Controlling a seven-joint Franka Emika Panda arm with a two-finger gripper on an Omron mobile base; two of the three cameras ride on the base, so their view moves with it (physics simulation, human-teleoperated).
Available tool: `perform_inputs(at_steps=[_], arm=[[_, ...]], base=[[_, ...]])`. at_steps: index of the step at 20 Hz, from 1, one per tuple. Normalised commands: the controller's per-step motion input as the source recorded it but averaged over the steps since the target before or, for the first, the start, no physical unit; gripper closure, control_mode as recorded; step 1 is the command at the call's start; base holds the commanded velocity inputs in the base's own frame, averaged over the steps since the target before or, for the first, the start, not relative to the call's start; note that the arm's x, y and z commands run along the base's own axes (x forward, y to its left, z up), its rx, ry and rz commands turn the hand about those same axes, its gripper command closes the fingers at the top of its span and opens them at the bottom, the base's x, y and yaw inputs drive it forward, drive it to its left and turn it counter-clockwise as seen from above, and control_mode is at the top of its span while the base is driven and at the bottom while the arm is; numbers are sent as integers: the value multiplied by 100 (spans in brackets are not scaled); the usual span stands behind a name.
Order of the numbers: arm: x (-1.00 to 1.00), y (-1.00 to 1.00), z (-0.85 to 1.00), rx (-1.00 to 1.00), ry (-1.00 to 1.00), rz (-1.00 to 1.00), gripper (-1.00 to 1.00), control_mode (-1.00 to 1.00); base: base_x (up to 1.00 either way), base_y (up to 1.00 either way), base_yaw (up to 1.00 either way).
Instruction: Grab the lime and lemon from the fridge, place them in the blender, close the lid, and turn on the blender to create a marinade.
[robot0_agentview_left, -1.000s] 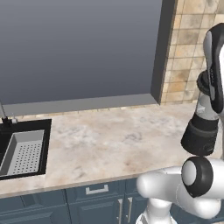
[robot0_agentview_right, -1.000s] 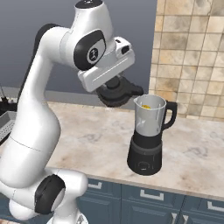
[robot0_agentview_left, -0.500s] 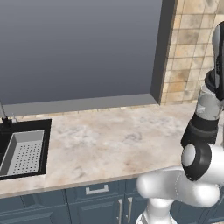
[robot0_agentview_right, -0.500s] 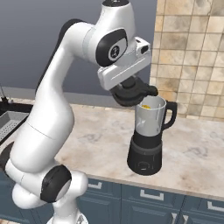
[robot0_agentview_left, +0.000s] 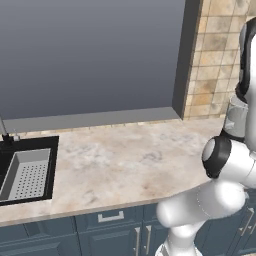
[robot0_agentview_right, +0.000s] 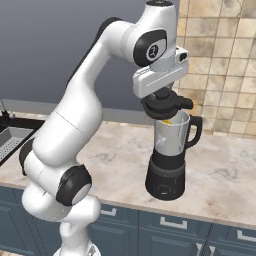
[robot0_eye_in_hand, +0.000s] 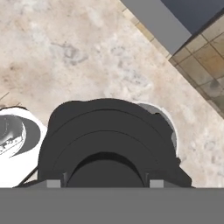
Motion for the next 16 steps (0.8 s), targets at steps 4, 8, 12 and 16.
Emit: perform_inputs(at_steps=[4,8,12,16], arm=[[17,-32,0,4,7,0,100,-100],[14,-16,-3,2,5,0,100,-100],[19,-17,0,2,0,0,100,-100],[12,-4,-13,0,0,0,100,-100]], base=[[0,0,0],[0,0,0],[0,0,0],[0,0,0]])
